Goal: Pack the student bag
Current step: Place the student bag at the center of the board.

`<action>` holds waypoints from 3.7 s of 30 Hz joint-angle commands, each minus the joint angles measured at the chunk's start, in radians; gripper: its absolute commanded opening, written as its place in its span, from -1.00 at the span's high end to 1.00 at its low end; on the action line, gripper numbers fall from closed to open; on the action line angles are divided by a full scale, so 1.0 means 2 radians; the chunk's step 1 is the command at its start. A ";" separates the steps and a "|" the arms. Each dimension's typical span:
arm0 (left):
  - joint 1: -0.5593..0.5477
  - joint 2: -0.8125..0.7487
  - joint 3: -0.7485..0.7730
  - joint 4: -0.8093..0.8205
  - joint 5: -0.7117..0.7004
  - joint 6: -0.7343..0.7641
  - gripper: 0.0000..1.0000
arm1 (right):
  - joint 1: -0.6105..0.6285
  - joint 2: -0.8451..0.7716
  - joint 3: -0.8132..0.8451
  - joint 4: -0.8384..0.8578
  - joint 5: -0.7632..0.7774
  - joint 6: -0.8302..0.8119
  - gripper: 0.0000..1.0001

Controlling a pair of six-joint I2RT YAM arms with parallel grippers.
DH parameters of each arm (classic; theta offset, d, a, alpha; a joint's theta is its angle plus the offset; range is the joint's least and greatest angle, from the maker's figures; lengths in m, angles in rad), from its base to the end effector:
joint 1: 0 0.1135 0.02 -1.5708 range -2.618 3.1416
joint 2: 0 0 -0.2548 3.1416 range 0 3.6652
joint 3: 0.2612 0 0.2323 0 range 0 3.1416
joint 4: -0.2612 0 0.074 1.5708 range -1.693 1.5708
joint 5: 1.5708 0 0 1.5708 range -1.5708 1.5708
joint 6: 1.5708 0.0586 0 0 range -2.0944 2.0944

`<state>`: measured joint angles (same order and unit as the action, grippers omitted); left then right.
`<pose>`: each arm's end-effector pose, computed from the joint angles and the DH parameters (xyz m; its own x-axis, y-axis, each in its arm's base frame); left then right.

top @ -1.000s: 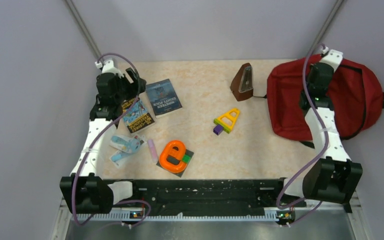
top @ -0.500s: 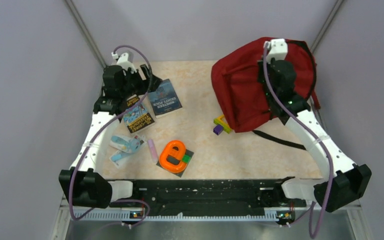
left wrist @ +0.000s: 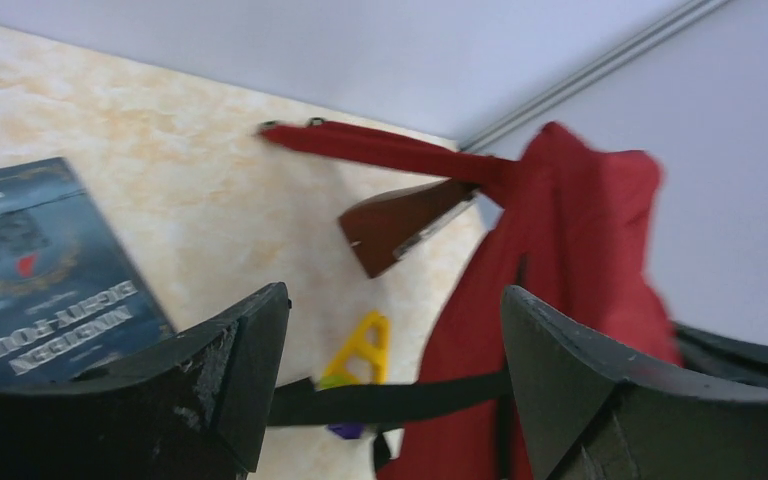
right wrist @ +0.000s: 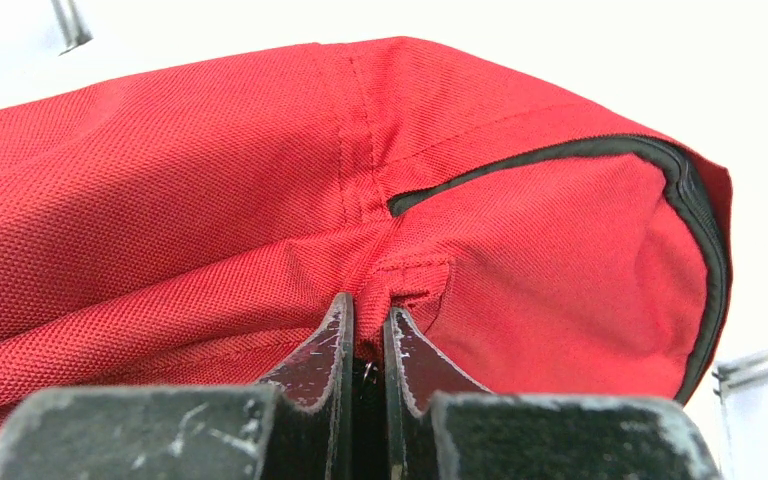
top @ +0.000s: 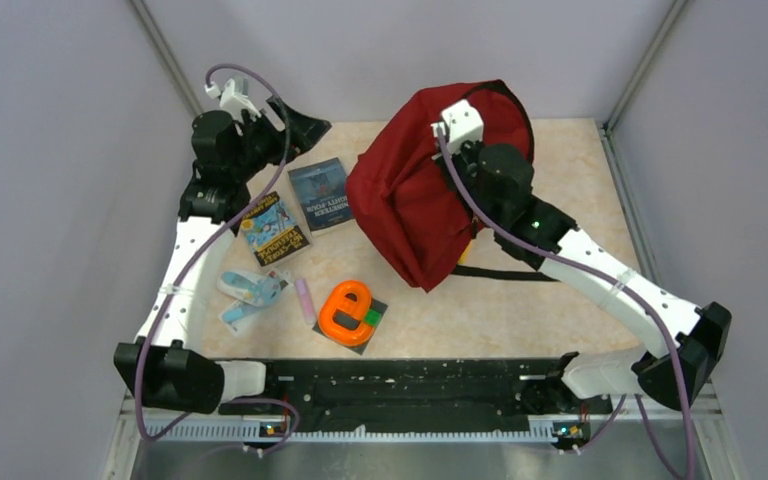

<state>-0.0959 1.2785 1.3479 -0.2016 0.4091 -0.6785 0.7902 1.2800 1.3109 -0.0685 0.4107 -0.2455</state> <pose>0.2894 -0.0513 0.4161 -0.4036 -0.5397 -0.7388 0.2916 0.6895 -0.6630 0.2257 0.1946 0.4197 0.0644 -0.2516 -0.9657 -0.3660 0.8943 -0.2574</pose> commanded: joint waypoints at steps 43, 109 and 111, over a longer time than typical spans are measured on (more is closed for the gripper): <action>-0.083 0.183 0.070 -0.118 0.090 -0.034 -0.74 | 0.085 0.054 -0.038 0.031 -0.132 -0.096 1.00; -0.096 0.107 0.070 -0.142 0.166 0.176 1.00 | -0.365 0.172 -0.058 0.036 -0.609 0.172 -0.66; -0.103 0.112 0.079 -0.153 0.165 0.185 1.00 | -0.362 0.185 -0.052 0.058 -0.622 0.178 -0.66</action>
<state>-0.2764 1.5230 1.4220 -0.4805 0.7349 -0.3786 0.0570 1.6249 1.1931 -0.1505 -0.7349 0.0685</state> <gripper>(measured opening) 0.025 0.833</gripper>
